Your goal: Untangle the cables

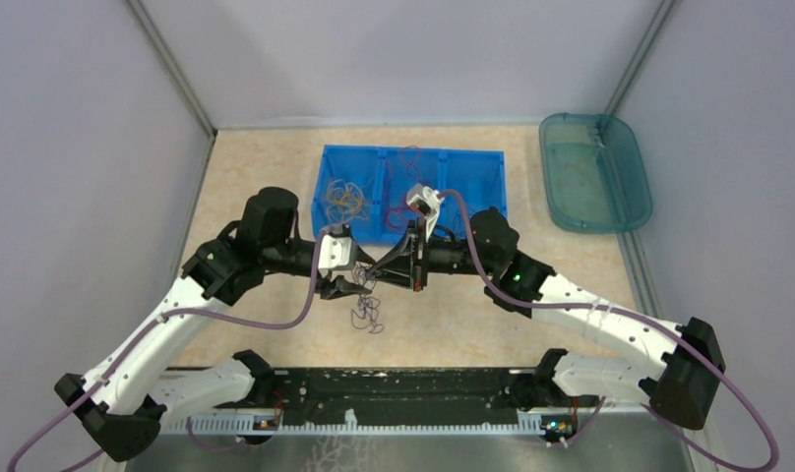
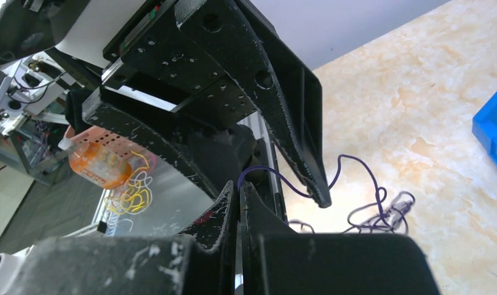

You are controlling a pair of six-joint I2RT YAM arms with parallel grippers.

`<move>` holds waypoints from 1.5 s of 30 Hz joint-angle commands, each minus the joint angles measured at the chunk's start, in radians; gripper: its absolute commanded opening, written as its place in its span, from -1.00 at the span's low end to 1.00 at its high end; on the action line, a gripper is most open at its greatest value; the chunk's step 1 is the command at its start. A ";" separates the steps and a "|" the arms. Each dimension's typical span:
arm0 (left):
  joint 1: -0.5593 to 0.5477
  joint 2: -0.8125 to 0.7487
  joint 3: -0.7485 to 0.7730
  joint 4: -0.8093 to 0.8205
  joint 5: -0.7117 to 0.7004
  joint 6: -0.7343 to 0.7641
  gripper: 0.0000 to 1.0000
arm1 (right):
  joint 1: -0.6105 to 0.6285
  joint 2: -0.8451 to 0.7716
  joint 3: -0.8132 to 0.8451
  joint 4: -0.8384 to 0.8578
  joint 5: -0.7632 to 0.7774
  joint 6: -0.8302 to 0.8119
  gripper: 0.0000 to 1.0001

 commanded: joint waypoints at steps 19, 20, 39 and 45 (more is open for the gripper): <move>-0.013 -0.071 -0.046 0.253 -0.163 0.065 -0.87 | 0.007 -0.014 -0.028 0.189 -0.086 0.102 -0.91; -0.013 -0.071 -0.045 0.288 -0.171 0.038 -0.88 | 0.007 -0.009 -0.037 0.208 -0.089 0.113 -0.85; -0.015 0.005 0.138 0.463 -0.338 -0.083 -0.99 | 0.068 0.172 -0.154 0.682 0.033 0.250 -0.24; -0.015 0.031 0.225 0.478 -0.394 -0.061 -0.99 | 0.092 0.228 -0.189 0.770 0.053 0.268 -0.44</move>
